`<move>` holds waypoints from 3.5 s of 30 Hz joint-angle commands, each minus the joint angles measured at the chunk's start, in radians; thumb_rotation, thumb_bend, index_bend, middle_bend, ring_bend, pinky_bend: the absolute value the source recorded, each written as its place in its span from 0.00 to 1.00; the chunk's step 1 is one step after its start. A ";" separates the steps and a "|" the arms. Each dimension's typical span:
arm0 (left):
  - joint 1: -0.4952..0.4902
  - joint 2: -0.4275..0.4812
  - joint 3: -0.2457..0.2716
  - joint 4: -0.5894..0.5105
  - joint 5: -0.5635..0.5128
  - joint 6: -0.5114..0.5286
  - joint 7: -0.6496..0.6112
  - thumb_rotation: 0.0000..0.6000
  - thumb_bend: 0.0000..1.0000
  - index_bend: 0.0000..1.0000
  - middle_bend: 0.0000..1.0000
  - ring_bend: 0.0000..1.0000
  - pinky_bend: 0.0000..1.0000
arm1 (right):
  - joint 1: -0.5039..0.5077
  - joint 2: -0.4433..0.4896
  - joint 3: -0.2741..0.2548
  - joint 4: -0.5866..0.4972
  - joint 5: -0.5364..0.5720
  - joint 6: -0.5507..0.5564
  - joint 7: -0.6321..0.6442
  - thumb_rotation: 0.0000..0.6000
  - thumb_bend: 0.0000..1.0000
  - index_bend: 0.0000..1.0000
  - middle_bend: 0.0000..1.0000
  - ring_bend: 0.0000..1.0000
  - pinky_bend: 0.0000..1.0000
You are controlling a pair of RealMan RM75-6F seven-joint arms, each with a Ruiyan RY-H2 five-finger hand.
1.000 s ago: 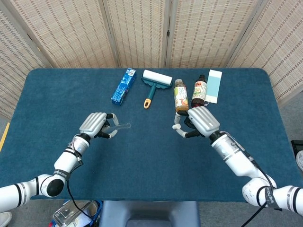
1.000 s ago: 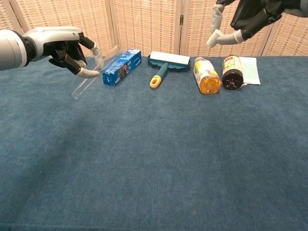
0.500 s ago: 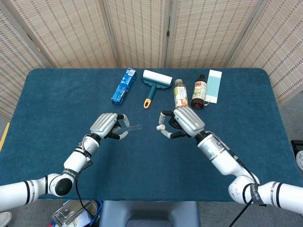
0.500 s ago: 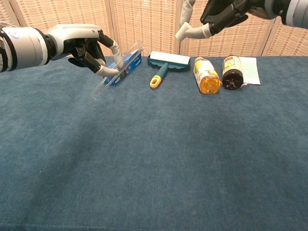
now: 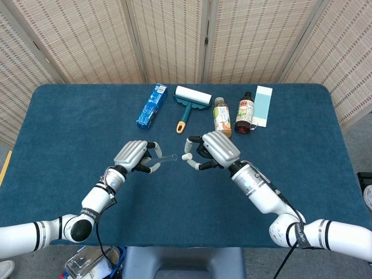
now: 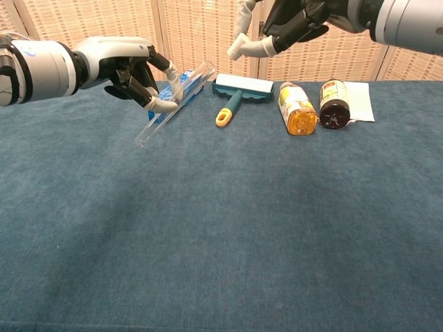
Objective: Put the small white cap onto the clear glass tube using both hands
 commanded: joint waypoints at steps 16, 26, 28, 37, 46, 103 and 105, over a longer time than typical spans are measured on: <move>-0.015 0.001 0.009 0.000 -0.019 0.001 -0.012 1.00 0.35 0.63 1.00 1.00 1.00 | 0.026 -0.036 -0.009 0.031 0.015 -0.002 -0.016 1.00 0.52 0.69 1.00 1.00 1.00; -0.024 -0.002 0.010 -0.008 -0.028 0.006 -0.011 1.00 0.35 0.63 1.00 1.00 1.00 | 0.040 -0.054 -0.010 0.043 0.028 -0.004 -0.029 1.00 0.52 0.69 1.00 1.00 1.00; -0.026 -0.004 0.011 -0.008 -0.028 0.008 -0.008 1.00 0.35 0.63 1.00 1.00 1.00 | 0.041 -0.057 -0.009 0.046 0.030 -0.003 -0.030 1.00 0.52 0.70 1.00 1.00 1.00; -0.035 -0.009 0.018 -0.004 -0.037 0.010 -0.001 1.00 0.35 0.63 1.00 1.00 1.00 | 0.050 -0.068 -0.011 0.062 0.038 -0.010 -0.032 1.00 0.52 0.70 1.00 1.00 1.00; -0.045 -0.012 0.024 -0.004 -0.056 0.012 0.015 1.00 0.35 0.63 1.00 1.00 1.00 | 0.060 -0.082 -0.012 0.071 0.042 -0.016 -0.031 1.00 0.52 0.70 1.00 1.00 1.00; -0.064 -0.006 0.031 0.008 -0.083 -0.002 -0.003 1.00 0.35 0.63 1.00 1.00 1.00 | 0.085 -0.144 -0.012 0.136 0.053 -0.024 -0.029 1.00 0.10 0.40 1.00 1.00 1.00; -0.063 -0.006 0.034 0.012 -0.082 -0.002 -0.002 1.00 0.35 0.63 1.00 1.00 1.00 | 0.084 -0.143 -0.011 0.138 0.050 -0.023 -0.025 1.00 0.10 0.38 1.00 1.00 1.00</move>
